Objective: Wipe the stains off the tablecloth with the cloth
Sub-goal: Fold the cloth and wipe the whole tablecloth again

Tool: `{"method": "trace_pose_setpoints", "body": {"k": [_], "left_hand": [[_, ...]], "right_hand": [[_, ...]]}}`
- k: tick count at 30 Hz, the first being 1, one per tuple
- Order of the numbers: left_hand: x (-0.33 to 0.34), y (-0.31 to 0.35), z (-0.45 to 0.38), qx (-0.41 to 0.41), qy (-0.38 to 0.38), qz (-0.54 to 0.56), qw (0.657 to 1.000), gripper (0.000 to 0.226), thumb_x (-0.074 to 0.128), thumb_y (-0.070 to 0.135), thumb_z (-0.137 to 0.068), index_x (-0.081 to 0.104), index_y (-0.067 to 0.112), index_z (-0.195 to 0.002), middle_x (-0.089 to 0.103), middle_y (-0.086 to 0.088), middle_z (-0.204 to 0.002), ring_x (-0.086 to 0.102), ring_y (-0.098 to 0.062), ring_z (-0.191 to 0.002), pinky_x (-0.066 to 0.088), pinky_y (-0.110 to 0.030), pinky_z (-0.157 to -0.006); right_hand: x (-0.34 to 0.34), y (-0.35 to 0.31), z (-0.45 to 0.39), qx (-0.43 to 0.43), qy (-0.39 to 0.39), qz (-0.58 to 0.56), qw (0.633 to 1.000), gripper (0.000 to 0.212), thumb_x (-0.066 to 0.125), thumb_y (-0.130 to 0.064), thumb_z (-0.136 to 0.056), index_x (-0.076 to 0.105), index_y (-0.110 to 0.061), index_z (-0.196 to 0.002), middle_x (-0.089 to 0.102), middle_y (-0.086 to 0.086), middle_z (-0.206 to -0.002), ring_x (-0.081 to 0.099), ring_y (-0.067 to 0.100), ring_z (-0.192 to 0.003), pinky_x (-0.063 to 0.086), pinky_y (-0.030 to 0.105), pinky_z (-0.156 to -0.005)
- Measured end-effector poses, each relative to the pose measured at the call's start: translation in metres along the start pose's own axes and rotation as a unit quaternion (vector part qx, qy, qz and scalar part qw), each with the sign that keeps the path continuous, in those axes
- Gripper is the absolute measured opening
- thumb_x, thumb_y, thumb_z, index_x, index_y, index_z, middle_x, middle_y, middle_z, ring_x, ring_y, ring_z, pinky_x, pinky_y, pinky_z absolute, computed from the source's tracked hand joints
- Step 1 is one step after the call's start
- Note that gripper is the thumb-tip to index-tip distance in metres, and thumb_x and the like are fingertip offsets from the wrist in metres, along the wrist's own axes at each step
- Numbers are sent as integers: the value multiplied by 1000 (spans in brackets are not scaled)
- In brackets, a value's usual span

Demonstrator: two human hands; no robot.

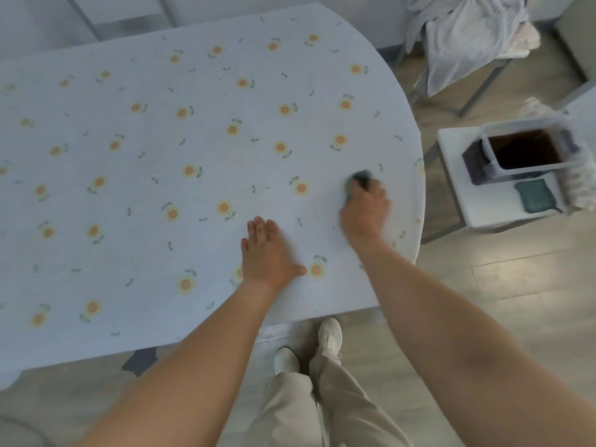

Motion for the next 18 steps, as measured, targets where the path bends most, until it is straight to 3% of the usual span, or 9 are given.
{"method": "trace_pose_setpoints", "body": {"k": [3, 6, 7, 9, 11, 14, 16, 18], "left_hand": [[14, -12, 25, 3, -18, -9, 1000, 139, 80, 64, -66, -8, 4, -156, -15, -17, -164, -14, -32, -152, 7, -50, -123], [15, -13, 25, 2, -28, -2, 1000, 142, 85, 59, -63, -8, 5, -156, -17, -16, -164, -15, -31, -152, 9, -51, -122], [14, -11, 24, -1, -26, 0, 1000, 143, 86, 57, -62, -7, 4, -156, -17, -16, -164, -15, -31, -152, 9, -52, -122], [15, -9, 24, -2, -27, 6, 1000, 144, 88, 54, -61, -7, 4, -156, -17, -15, -164, -16, -31, -151, 8, -52, -122], [18, -11, 24, -1, -22, 15, 1000, 144, 89, 52, -61, -7, 4, -156, -17, -15, -164, -16, -31, -151, 7, -53, -122], [18, -12, 22, 2, -15, 20, 1000, 144, 89, 52, -60, -6, 5, -156, -16, -15, -164, -16, -32, -151, 7, -53, -122], [19, -14, 22, 3, -12, 23, 1000, 143, 88, 52, -61, -7, 5, -157, -17, -15, -164, -16, -32, -151, 7, -53, -122], [20, -16, 29, 6, -12, 14, 1000, 137, 83, 57, -67, -7, 6, -157, -16, -15, -164, -16, -32, -151, 7, -52, -123]], "right_hand": [[24, -65, 55, -192, -83, 27, 978, 39, 51, -27, -91, 56, -24, -129, 49, 9, -128, 47, 33, -109, 37, 42, -92], [16, -62, 66, -326, -123, 39, 936, 38, 57, -19, -88, 58, -27, -125, 54, 7, -118, 51, 31, -102, 39, 41, -88], [10, -45, 57, -316, -115, 46, 941, 34, 57, -15, -87, 61, -25, -119, 57, 7, -112, 54, 31, -98, 42, 42, -85], [-5, 11, 36, -197, -46, 22, 979, 25, 53, -20, -89, 66, -22, -110, 62, 6, -104, 58, 31, -94, 48, 43, -82], [-24, 73, 28, -28, 24, 9, 999, 36, 48, -24, -90, 65, -21, -122, 59, 11, -112, 55, 36, -100, 45, 44, -91], [-31, 93, 43, 114, 55, -20, 992, 41, 47, -11, -92, 57, -14, -132, 48, 16, -122, 47, 39, -109, 37, 42, -99], [-17, 62, 58, 95, 65, -19, 993, 43, 48, -7, -88, 59, -14, -130, 49, 15, -121, 48, 37, -107, 37, 39, -97], [8, 13, 85, -11, 17, -12, 1000, 51, 51, -5, -84, 57, -22, -132, 49, 11, -121, 49, 34, -106, 37, 37, -93]]}}
Point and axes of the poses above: each hand's wrist, its own z-axis away from the middle knuckle, its own x-axis out of the palm, y = z × x, the point moved 3 cm from there along -z, towards the middle knuckle
